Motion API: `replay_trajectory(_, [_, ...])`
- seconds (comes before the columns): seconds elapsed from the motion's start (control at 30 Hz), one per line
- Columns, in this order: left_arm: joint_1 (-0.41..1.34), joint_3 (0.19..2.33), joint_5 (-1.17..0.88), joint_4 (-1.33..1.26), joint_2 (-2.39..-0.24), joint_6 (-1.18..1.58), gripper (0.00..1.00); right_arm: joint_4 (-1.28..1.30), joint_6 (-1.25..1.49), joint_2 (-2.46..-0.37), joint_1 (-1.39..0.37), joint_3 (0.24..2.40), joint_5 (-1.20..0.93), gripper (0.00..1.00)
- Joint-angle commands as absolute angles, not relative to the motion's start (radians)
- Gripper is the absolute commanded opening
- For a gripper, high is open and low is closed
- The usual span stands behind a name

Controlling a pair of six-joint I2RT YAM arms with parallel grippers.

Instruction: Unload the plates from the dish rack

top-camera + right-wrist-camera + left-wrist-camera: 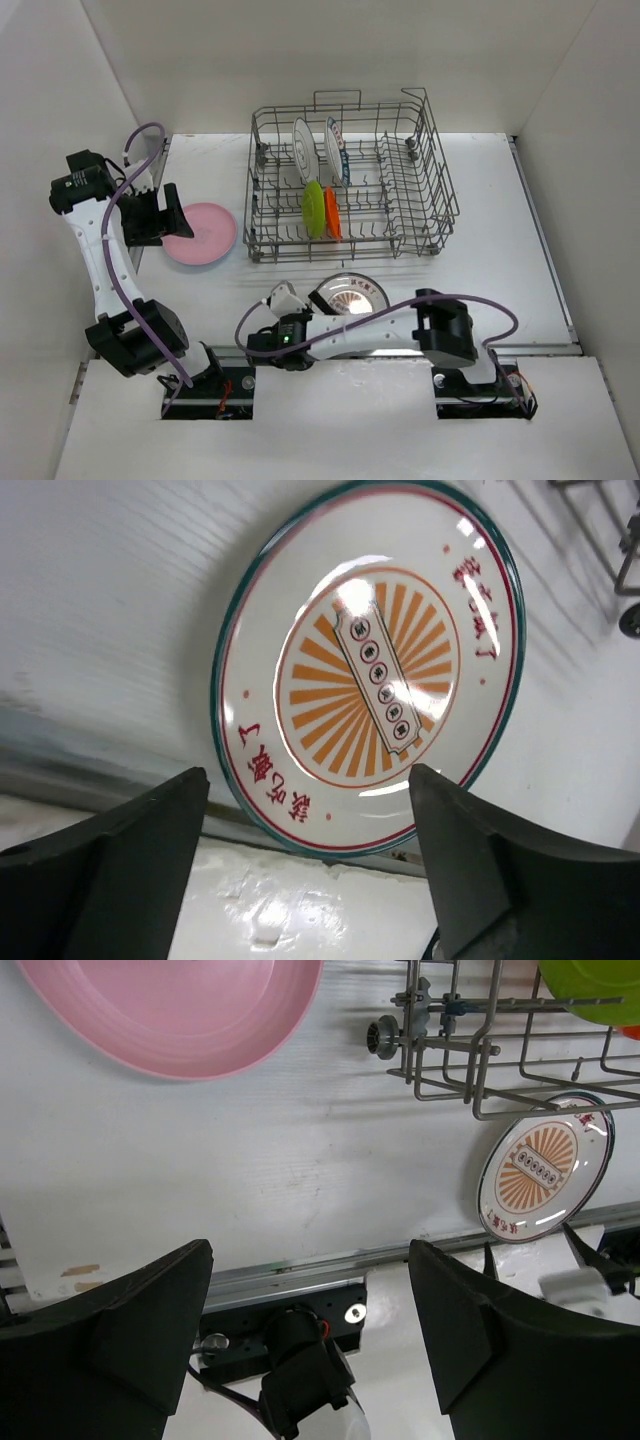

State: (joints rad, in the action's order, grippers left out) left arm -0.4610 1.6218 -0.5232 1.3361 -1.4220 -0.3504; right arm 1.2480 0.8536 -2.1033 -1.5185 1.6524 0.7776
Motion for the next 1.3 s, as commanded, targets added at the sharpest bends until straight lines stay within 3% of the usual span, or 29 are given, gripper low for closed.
replay_trajectory(0.0, [-0.465, 1.614, -0.552, 1.374, -1.399, -0.373, 0.77, 1.189, 0.787, -1.941, -1.517, 1.746, 0.795, 0.89])
replay_trajectory(0.07, [-0.465, 1.623, -0.552, 1.374, -1.399, -0.373, 0.77, 1.077, 0.718, -1.828, -1.517, 1.756, 0.770, 0.94])
replay_trajectory(0.23, [-0.465, 1.644, -0.571, 1.374, -1.436, -0.373, 0.78, 0.746, 0.494, -1.588, -1.421, 1.710, 0.577, 0.94])
replay_trajectory(0.37, [-0.465, 1.654, -0.583, 1.374, -1.465, -0.373, 0.78, 0.594, 0.482, -1.503, -1.154, 1.695, 0.476, 0.94])
replay_trajectory(0.5, [-0.456, 1.696, -0.611, 1.374, -1.499, -0.362, 0.78, 0.551, 0.427, -1.598, -0.843, 1.829, 0.274, 0.86])
replay_trajectory(0.7, [-0.427, 1.801, -0.580, 1.411, -1.563, -0.351, 0.81, 0.569, 0.287, -1.940, -0.690, 2.138, 0.170, 0.84])
replay_trajectory(0.83, [-0.407, 1.821, -0.532, 1.399, -1.586, -0.328, 0.81, 0.569, 0.304, -2.121, -0.609, 2.304, 0.225, 0.72])
replay_trajectory(0.97, [-0.407, 1.839, -0.520, 1.399, -1.624, -0.319, 0.82, 0.516, 0.328, -2.209, -0.549, 2.359, 0.270, 0.67])
replay_trajectory(1.13, [-0.407, 1.839, -0.509, 1.399, -1.657, -0.299, 0.82, 0.469, 0.295, -2.316, -0.529, 2.349, 0.100, 0.63])
replay_trajectory(1.27, [-0.407, 1.848, -0.497, 1.399, -1.678, -0.290, 0.82, 0.457, 0.295, -2.352, -0.529, 2.349, 0.045, 0.31])
